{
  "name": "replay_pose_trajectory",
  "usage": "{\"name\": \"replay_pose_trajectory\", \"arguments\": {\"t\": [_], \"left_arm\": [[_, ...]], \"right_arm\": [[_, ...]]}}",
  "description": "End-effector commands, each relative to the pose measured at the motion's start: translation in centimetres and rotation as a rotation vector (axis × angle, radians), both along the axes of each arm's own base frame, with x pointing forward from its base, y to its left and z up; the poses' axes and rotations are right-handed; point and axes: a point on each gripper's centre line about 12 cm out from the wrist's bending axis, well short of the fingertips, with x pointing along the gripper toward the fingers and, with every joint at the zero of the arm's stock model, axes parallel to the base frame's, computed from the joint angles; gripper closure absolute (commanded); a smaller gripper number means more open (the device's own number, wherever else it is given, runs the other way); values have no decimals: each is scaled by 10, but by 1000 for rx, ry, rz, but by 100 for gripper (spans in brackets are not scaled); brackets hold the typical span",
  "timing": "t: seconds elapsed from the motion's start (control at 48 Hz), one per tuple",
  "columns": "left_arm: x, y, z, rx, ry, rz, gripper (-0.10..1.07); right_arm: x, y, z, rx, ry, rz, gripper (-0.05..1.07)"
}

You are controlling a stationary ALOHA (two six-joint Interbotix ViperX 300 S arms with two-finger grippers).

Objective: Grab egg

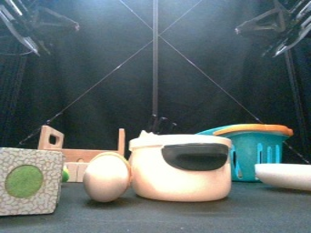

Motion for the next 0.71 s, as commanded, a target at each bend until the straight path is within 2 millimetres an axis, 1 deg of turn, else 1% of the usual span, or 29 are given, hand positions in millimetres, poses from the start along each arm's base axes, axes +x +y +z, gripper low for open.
{"name": "replay_pose_trajectory", "arguments": {"t": [0.0, 0.062, 0.188, 0.354, 0.521, 0.688], "left_arm": [[5, -1, 2, -6, 8, -7, 94], [7, -5, -3, -3, 26, -24, 95], [13, -16, -10, -1, 63, -73, 93], [24, -39, -21, -1, 130, -171, 87], [37, -65, -34, -7, 206, -265, 72], [58, -86, -45, -27, 292, -303, 50]], "right_arm": [[2, 0, 1, -3, 0, 0, 101], [2, 0, 0, -13, 3, 2, 103], [3, 1, -3, -33, 16, 10, 103], [6, 2, -7, -29, 34, 12, 103], [11, 2, -14, -29, 69, 13, 103], [16, 2, -21, -28, 103, 13, 103]]}}
